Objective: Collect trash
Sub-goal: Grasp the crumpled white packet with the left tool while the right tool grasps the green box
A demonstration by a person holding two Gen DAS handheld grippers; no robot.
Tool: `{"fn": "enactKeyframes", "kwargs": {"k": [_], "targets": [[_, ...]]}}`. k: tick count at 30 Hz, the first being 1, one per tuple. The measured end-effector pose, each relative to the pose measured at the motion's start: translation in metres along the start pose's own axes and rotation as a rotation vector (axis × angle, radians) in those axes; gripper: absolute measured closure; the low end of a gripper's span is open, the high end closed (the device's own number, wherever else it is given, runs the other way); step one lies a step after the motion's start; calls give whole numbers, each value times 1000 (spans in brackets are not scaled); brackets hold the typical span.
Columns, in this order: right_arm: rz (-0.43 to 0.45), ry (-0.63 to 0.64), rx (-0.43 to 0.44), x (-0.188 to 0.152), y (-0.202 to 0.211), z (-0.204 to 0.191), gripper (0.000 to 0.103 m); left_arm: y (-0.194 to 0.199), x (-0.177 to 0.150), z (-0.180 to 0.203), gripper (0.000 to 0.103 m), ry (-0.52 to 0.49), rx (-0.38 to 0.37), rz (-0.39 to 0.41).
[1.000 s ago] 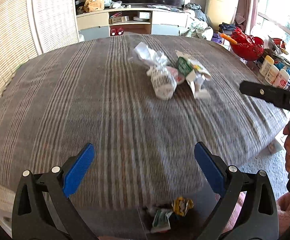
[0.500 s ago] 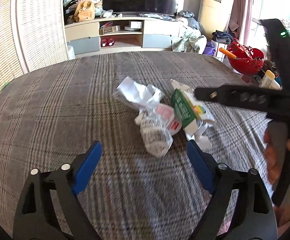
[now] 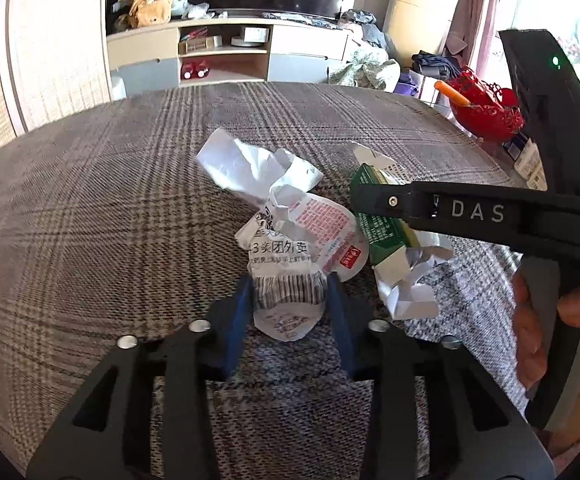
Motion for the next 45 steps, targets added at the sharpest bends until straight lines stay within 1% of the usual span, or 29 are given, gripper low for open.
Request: {"fn": "enactKeyframes", "kwargs": {"k": [1, 2, 3, 4, 5, 10, 17, 19, 22, 27, 31, 36, 41, 45], "targets": [[3, 17, -7, -1, 1, -3, 63, 2, 0, 0, 72, -2, 4, 3], [4, 26, -6, -1, 2, -4, 69, 4, -1, -1, 73, -1, 4, 5], [4, 32, 2, -2, 4, -7, 79, 7, -1, -2, 75, 2, 4, 5], [2, 32, 13, -4, 7, -8, 82, 10, -2, -2, 75, 2, 7, 8], [2, 34, 17, -6, 9, -8, 89, 13, -3, -2, 78, 0, 9, 9], [33, 49, 21, -14, 36, -9, 91, 37, -9, -1, 80, -12, 23, 18], [61, 38, 32, -34, 80, -18, 91, 89, -28, 15, 80, -4, 48, 36], [70, 44, 35, -43, 96, -22, 91, 106, -37, 20, 80, -4, 58, 44], [80, 52, 63, -60, 116, -28, 91, 129, -49, 28, 79, 3, 67, 59], [97, 71, 74, -98, 148, -34, 91, 165, -78, 44, 79, 6, 70, 79], [108, 87, 75, -127, 168, -36, 91, 179, -104, 56, 79, 8, 61, 71], [78, 97, 100, -174, 177, -42, 91, 187, -137, 64, 79, 8, 58, 44], [43, 101, 120, -212, 172, -43, 91, 187, -166, 65, 79, 5, 63, 26], [0, 82, 126, -238, 161, -39, 91, 179, -191, 61, 79, 25, 52, -15]]}}
Point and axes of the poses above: each gripper's, at about its wrist camera, not at the fingertips, and y roughly against the way its jaws point, z to its right, x to its top, the point moved 3 cm from there along -y, roughly the way its jaws point, and after that the axes turned 12 degrees about z, right-handed, at the moved point
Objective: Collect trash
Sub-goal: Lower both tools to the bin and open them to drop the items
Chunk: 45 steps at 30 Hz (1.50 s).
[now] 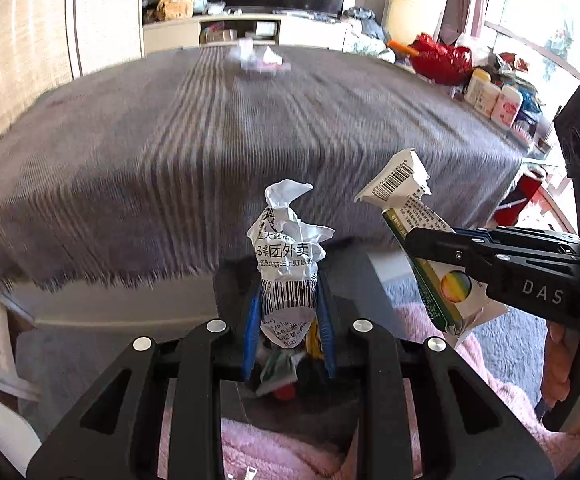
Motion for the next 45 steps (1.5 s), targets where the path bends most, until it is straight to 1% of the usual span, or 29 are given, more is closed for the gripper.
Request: {"fn": "enactKeyframes", "kwargs": {"k": [5, 8, 11, 16, 18, 20, 21, 22, 23, 24, 25, 26, 28, 29, 30, 31, 32, 33, 37, 40, 42, 45], "targets": [[-52, -36, 0, -23, -23, 8, 91, -20, -26, -4, 79, 22, -8, -63], [-68, -45, -5, -31, -35, 12, 91, -32, -36, -7, 79, 32, -20, -86], [-72, -56, -17, -35, -48, 17, 91, -49, -46, -11, 79, 45, -24, -113], [-104, -88, -13, -42, -73, 25, 91, -71, -57, -18, 79, 56, -26, -154], [-114, -101, -11, -41, -79, 25, 88, -78, -59, -20, 79, 64, -28, -165], [-120, -105, -13, -40, -83, 26, 88, -82, -60, -21, 77, 72, -34, -173], [-127, -100, -22, -40, -85, 26, 88, -85, -58, -21, 71, 75, -37, -177], [-128, -96, -32, -39, -85, 27, 87, -86, -58, -22, 67, 74, -32, -178], [-129, -94, -48, -39, -85, 28, 83, -87, -59, -23, 59, 74, -28, -176], [-129, -96, -55, -39, -85, 28, 64, -86, -59, -25, 53, 72, -16, -171], [-124, -104, -60, -39, -84, 30, 51, -85, -59, -28, 51, 68, -7, -168], [-108, -118, -65, -38, -80, 32, 33, -83, -59, -30, 47, 64, 3, -163], [-90, -123, -80, -35, -71, 35, 32, -77, -56, -35, 41, 60, 18, -153], [-79, -122, -88, -33, -66, 36, 30, -74, -54, -37, 34, 59, 24, -147], [-69, -122, -96, -31, -62, 37, 20, -68, -52, -40, 26, 58, 36, -134], [-49, -125, -111, -29, -54, 40, 14, -63, -51, -43, 22, 59, 47, -122], [-30, -128, -121, -26, -48, 41, 5, -58, -49, -46, 15, 61, 58, -110], [-16, -128, -126, -24, -45, 42, 3, -51, -46, -50, 7, 66, 73, -96], [18, -94, -160, -17, -28, 43, 3, -26, -35, -62, 8, 87, 110, -30], [95, -44, -172, -8, -12, 38, 3, -8, -25, -60, 8, 82, 114, 31], [133, -13, -183, 3, -3, 35, 3, -4, -17, -59, 8, 68, 143, 46], [178, -8, -166, 17, 11, 33, 3, 7, -3, -60, 8, 39, 150, 100]]}}
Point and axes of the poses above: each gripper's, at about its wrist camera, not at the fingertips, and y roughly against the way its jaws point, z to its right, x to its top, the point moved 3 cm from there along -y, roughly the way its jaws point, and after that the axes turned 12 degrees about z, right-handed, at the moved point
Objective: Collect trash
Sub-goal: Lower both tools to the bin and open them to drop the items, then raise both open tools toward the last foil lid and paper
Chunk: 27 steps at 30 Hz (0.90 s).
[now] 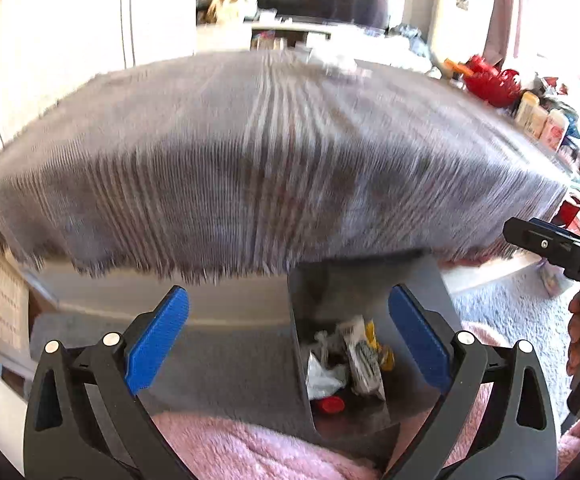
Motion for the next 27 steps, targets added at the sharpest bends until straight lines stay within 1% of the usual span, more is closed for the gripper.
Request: {"fn": "enactKeyframes", "kwargs": {"k": [3, 9, 11, 14, 17, 20, 23, 25, 27], "targets": [[28, 6, 12, 17, 6, 0, 3, 6, 15, 1, 8, -37, 22, 34], [40, 10, 48, 58, -4, -3, 3, 2, 55, -4, 8, -22, 15, 76], [44, 10, 60, 76, -12, -4, 3, 0, 65, -5, 8, -25, 18, 80], [54, 27, 57, 100, -26, -4, 3, -15, 84, -9, 8, -28, 14, 64], [48, 11, 66, 130, -50, -3, 3, -34, 106, -15, 8, -41, 31, 53], [19, -4, 83, 153, -77, -6, 3, -56, 129, -16, 8, -32, 6, 40], [2, 33, 77, 175, -105, -15, 3, -80, 147, -11, 8, -46, -8, 31], [-12, 43, 67, 186, -121, -19, 4, -96, 156, -8, 8, -56, -16, 22], [-30, 33, 76, 197, -142, -22, 5, -110, 162, -4, 8, -63, -24, 14]]}}
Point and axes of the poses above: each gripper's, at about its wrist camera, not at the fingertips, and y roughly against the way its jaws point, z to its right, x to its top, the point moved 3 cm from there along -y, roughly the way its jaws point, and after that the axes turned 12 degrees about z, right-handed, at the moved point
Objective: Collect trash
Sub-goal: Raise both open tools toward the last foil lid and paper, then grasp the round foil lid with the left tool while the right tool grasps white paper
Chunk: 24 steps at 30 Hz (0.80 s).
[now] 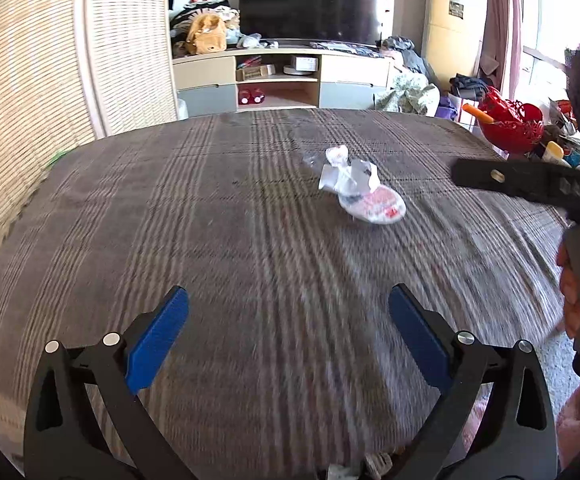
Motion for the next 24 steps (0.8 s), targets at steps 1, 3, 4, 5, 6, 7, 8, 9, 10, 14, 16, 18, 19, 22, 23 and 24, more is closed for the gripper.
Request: {"fn": "enactKeyframes", "kwargs": {"k": [1, 3, 4, 5, 6, 7, 8, 9, 10, 14, 16, 18, 19, 22, 23, 24], "targets": [[-10, -7, 5, 4, -9, 0, 6, -8, 4, 1, 8, -2, -3, -5], [-46, -23, 21, 12, -33, 1, 17, -20, 9, 1, 8, 1, -10, -10], [-63, -23, 29, 13, -41, 1, 20, -24, 10, 0, 8, 4, -15, -11], [-87, -23, 37, 15, -54, 1, 28, -28, 13, -1, 8, 6, -18, -11], [-104, -22, 36, 15, -62, 0, 34, -33, 15, -2, 8, 8, -19, -11], [-119, -20, 37, 14, -68, -1, 36, -35, 17, -2, 8, 8, -20, -12], [-136, -16, 43, 13, -76, -1, 44, -39, 19, -2, 8, 6, -23, -14], [-145, -14, 46, 11, -80, -3, 52, -41, 20, -2, 8, 2, -25, -14], [-153, -12, 52, 10, -85, -4, 54, -44, 22, -2, 8, -2, -25, -14], [-174, -4, 60, 7, -98, -8, 73, -53, 27, -2, 8, -8, -26, -22], [-174, 11, 52, 5, -100, -9, 84, -56, 30, 0, 8, -10, -25, -24], [-158, 21, 55, 5, -95, -8, 92, -60, 32, 3, 8, -7, -29, -25], [-144, 25, 55, 7, -91, -6, 94, -63, 34, 3, 8, -6, -32, -27], [-116, 24, 49, 13, -82, 3, 100, -70, 38, 11, 8, -8, -42, -33], [-107, 18, 50, 16, -78, 7, 100, -73, 39, 15, 8, -9, -48, -38], [-99, 14, 48, 19, -75, 11, 101, -75, 40, 17, 8, -10, -53, -41]]}}
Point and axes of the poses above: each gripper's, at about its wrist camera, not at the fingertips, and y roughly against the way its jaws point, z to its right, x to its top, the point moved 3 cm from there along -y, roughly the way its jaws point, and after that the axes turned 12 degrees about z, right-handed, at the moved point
